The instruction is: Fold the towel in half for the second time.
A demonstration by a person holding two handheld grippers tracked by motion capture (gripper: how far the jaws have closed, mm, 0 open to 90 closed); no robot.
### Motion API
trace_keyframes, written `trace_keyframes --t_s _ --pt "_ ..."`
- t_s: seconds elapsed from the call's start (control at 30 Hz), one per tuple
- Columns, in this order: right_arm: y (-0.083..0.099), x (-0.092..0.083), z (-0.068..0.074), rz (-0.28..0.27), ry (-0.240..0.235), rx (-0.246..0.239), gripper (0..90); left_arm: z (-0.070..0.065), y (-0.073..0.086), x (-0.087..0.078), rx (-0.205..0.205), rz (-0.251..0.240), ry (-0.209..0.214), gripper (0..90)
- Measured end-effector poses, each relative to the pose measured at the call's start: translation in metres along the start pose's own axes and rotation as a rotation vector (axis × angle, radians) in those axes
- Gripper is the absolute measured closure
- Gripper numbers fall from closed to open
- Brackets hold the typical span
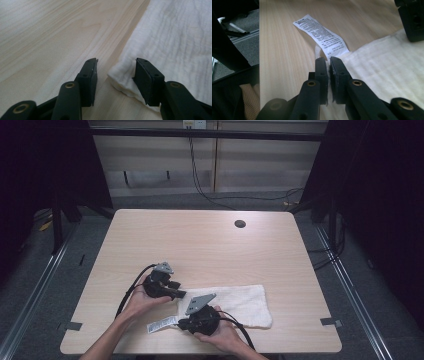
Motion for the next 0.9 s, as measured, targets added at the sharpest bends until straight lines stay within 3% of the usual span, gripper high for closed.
trace_keyframes --t_s 0.1,0.23,0.47,0.53,0.63,0.77,0.9 --pt "0.0 0.0 -0.001 -0.002 -0.013 0.014 84.7 -0.001 0.0 0.001 0.009 -0.002 -0.003 52.4" --pt "-0.001 0.001 -0.001 0.003 -0.012 0.009 84.7 -0.007 0.001 0.002 0.053 0.01 0.004 63.4" --pt "-0.002 0.001 0.001 0.019 -0.008 0.015 85.3 -0.006 0.001 0.002 0.068 0.008 0.01 80.8" --pt "-0.003 0.001 0.001 0.02 -0.016 0.019 85.4 -0.009 0.002 0.002 0.091 0.014 0.011 83.5" --pt "-0.003 0.0 0.001 0.029 -0.022 0.019 85.6 -0.011 0.002 0.002 0.084 0.009 0.022 85.1" --pt "-0.004 0.0 0.001 0.023 -0.03 0.028 85.6 -0.007 0.003 0.001 0.025 -0.007 0.056 85.3" --pt "-0.007 -0.004 0.001 0.007 -0.036 0.041 85.8 -0.005 0.0 -0.006 0.005 -0.035 0.052 85.7"
Point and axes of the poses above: each handheld gripper's, and its own axes: x roughly forward along the jaws, y roughly out of its underside, z roughly to its left, the point moved 4 cm from there along x, roughly forward along the jaws, and after that the axes turned 5 degrees about -z, right-handed, at the moved point
